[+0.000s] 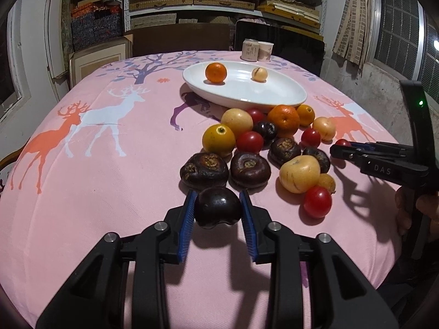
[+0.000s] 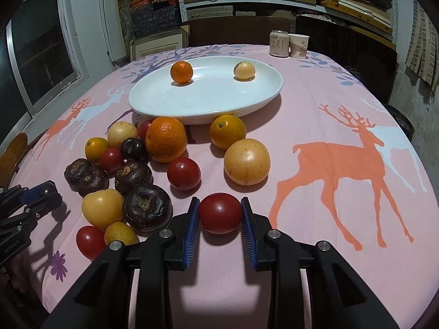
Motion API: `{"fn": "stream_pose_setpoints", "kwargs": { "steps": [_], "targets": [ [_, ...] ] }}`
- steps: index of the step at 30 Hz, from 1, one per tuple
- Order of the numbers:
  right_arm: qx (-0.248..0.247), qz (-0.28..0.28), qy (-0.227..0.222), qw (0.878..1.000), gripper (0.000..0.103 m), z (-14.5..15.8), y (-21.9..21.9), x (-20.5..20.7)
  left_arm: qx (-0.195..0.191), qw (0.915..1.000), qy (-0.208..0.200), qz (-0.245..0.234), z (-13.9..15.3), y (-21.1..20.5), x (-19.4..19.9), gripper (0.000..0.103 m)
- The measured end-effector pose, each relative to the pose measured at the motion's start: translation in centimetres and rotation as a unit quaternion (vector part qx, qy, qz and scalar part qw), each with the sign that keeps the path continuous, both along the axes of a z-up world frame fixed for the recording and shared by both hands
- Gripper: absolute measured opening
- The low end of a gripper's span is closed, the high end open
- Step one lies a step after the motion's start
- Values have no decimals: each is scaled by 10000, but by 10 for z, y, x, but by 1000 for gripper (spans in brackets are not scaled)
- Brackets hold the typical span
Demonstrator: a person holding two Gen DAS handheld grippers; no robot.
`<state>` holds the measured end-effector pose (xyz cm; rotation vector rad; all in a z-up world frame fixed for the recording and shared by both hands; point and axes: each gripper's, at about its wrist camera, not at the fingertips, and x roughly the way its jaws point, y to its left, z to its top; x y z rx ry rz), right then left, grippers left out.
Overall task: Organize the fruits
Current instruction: 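Grasp a small dark purple fruit with the left tool while the right tool grasps a red tomato, then carry both fruits onto the white plate and open both tools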
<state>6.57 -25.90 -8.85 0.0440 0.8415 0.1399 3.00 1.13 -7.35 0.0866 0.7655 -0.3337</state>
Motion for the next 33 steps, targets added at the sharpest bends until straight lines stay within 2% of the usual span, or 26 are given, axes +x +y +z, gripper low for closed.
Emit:
{"fn": "stream_pose_setpoints", "kwargs": {
  "steps": [4,10,18,22,26,30,33],
  "targets": [
    [73,5,-67,10000,30,3,-2,-4,-83,9998,-163,-23,12,3,-5,31],
    [272,58,-103,9996,30,10,-7,-8,-135,9997,-194,-62,24,2,1,31],
    [557,133,-154,9982,30,27,-19,2,-166,9995,-9,-285,36,-15,31,31],
    [584,210,-238,9978,30,47,-27,31,-208,9985,-49,-512,56,-34,66,31],
    [574,269,-288,9976,30,67,-31,84,-279,9974,1,-671,66,-59,118,31],
    [557,255,-24,9981,31,64,-30,147,-244,9962,436,-714,50,-84,185,32],
    [509,248,260,9981,31,49,-25,191,-56,9962,651,-582,34,-96,226,32]
  ]
}}
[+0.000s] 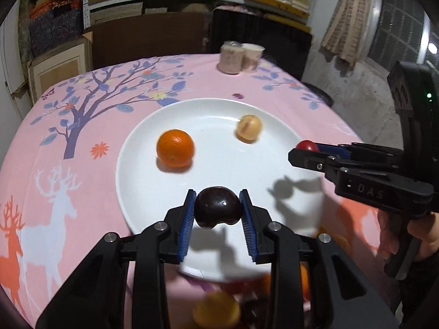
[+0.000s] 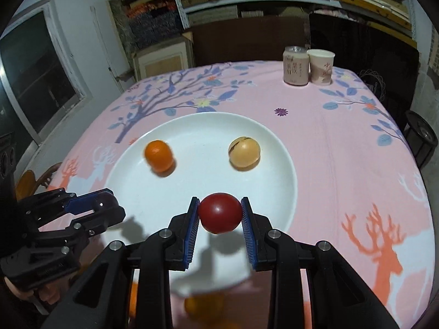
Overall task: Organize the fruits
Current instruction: 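Carry both fruits onto the white plate and open both tools, then grasp a large dark purple fruit with the left tool while the right tool grasps a pale grapefruit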
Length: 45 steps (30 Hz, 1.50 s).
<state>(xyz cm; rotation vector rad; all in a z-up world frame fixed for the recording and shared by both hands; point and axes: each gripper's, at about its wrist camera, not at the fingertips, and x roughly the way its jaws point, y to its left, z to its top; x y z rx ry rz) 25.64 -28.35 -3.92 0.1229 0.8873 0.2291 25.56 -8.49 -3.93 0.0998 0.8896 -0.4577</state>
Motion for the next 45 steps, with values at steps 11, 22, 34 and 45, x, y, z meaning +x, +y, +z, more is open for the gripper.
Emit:
{"fn": "stream_pose_setpoints", "kwargs": {
  "steps": [11,22,34,45],
  "targets": [
    [-235,-268,-448,9984,65,-5,9,18,-189,9991,96,366,-2,17,26,72],
    [-162,-336,-785,9962,65,-4,15,-130,-149,9997,113,139,-3,78,-109,84],
    [715,-850,-819,9904,67,-31,-18,-180,658,9971,89,367,-49,102,-161,83],
    [739,-726,-654,9925,67,-38,-13,-177,868,9961,108,67,-52,85,-145,63]
  ]
}}
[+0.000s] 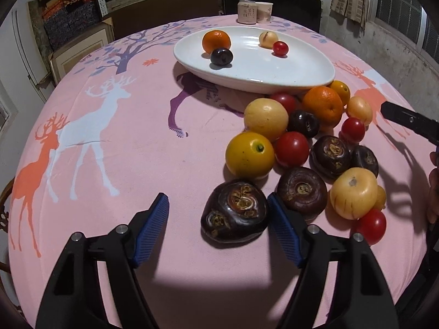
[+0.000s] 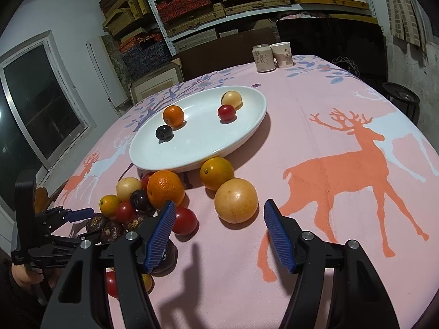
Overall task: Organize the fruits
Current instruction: 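Grasp a large dark purple fruit with the left tool while the right tool grasps a pale grapefruit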
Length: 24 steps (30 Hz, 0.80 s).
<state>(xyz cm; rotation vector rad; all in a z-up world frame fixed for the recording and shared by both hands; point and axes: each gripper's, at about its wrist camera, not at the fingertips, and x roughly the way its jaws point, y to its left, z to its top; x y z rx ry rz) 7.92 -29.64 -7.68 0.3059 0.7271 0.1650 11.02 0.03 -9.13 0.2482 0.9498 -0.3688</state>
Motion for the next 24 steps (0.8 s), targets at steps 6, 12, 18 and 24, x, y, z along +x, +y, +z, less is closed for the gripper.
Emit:
{"fn": "stream_pose_setpoints", "kwargs": {
  "steps": [6,12,18,24],
  "targets": [
    [56,20,39,10000,67,-2,-2,1,-259,9994,-170,-126,5,1,-5,43],
    [-11,27,30,10000,67,0,0,1,-963,9936,-561,176,21,25,-10,44],
    [-546,21,294,9981,67,-3,13,9,-1080,9912,-692,316,26,32,-12,44],
    [-941,-163,474,9943,66,-5,7,20,-1162,9907,-632,319,24,34,-10,44]
  ]
}}
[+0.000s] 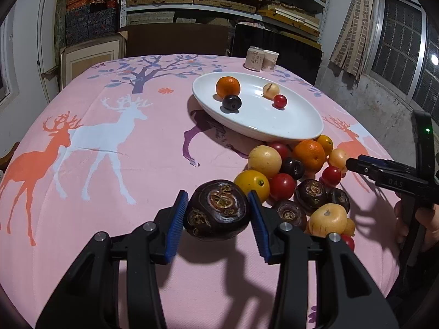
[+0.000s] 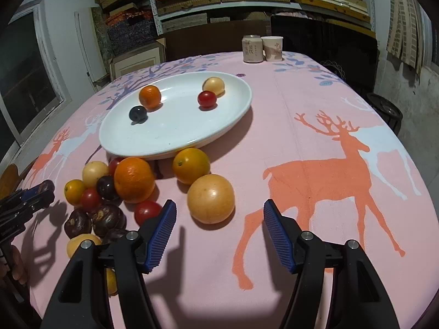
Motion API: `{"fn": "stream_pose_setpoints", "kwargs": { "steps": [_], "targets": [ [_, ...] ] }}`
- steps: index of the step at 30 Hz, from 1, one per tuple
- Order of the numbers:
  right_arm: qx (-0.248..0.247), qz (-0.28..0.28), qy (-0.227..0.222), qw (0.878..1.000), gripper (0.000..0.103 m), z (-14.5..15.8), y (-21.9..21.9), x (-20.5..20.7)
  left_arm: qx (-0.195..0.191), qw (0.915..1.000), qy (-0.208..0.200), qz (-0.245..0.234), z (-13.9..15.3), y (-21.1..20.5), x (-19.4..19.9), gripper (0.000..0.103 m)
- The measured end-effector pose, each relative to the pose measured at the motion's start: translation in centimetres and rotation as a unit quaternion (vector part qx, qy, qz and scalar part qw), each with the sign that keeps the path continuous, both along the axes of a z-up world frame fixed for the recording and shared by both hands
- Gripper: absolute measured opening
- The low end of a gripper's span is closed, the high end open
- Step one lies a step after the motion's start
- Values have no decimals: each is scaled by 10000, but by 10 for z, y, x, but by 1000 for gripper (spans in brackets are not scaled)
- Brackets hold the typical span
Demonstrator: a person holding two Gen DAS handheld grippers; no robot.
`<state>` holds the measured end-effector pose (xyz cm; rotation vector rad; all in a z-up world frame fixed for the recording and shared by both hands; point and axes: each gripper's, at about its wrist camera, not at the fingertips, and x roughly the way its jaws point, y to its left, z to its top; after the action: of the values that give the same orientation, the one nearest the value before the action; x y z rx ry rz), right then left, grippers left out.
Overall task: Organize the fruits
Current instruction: 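Grasp a large dark purple fruit with the left tool while the right tool grasps a pale grapefruit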
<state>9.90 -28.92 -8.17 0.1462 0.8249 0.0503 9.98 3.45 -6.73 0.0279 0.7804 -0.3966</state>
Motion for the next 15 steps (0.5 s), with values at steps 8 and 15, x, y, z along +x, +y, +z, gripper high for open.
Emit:
{"fn": "stream_pose_setpoints", "kwargs": {
  "steps": [8,15],
  "targets": [
    [-293,198,305,9989,57,-3,13,25,-42,10000,-25,-1,0,1,-2,44],
    [-467,286,410,9977,42,-7,23,32,-45,10000,-10,-14,-1,1,-2,44]
  ]
}}
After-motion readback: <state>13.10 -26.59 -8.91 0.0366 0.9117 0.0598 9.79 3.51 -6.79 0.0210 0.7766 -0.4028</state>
